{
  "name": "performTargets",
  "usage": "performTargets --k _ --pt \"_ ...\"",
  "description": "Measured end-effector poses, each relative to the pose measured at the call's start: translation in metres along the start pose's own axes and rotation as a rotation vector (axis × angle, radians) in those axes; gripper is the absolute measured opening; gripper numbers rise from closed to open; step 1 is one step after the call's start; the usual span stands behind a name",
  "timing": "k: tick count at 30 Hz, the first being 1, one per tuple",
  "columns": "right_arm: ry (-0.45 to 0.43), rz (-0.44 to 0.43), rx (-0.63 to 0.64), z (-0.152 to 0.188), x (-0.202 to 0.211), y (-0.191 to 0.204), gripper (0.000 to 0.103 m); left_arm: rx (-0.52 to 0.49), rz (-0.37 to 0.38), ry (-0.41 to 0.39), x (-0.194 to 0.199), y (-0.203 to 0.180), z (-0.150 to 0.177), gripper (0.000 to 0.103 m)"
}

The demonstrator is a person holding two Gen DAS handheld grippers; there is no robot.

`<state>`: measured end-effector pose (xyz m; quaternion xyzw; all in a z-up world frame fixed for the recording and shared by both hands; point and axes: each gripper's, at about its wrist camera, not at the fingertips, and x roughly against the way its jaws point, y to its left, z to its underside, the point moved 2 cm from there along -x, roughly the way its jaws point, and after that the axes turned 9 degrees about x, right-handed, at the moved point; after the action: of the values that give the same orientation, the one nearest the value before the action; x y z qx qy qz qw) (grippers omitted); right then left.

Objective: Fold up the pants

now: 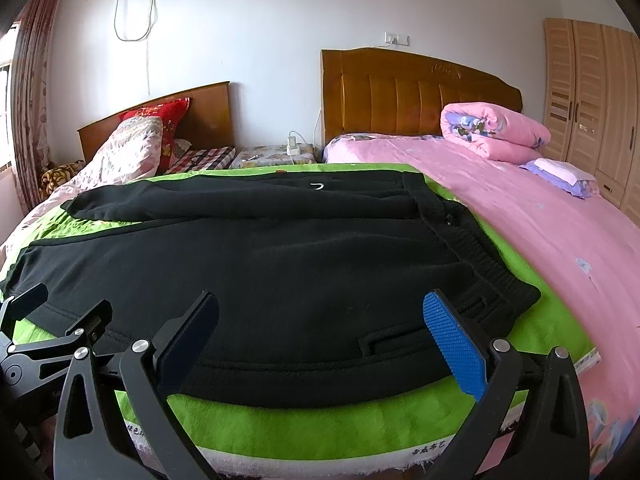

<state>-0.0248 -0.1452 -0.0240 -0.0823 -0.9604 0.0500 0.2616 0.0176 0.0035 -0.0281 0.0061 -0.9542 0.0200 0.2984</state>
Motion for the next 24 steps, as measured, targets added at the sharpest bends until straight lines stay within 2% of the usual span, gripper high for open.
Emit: performTargets --k 24 --pt "0.026 -0.016 -0.013 0.0036 -0.0039 0.0007 0.099 0.005 -0.012 0.009 -0.0006 0.0038 0.0006 0.102"
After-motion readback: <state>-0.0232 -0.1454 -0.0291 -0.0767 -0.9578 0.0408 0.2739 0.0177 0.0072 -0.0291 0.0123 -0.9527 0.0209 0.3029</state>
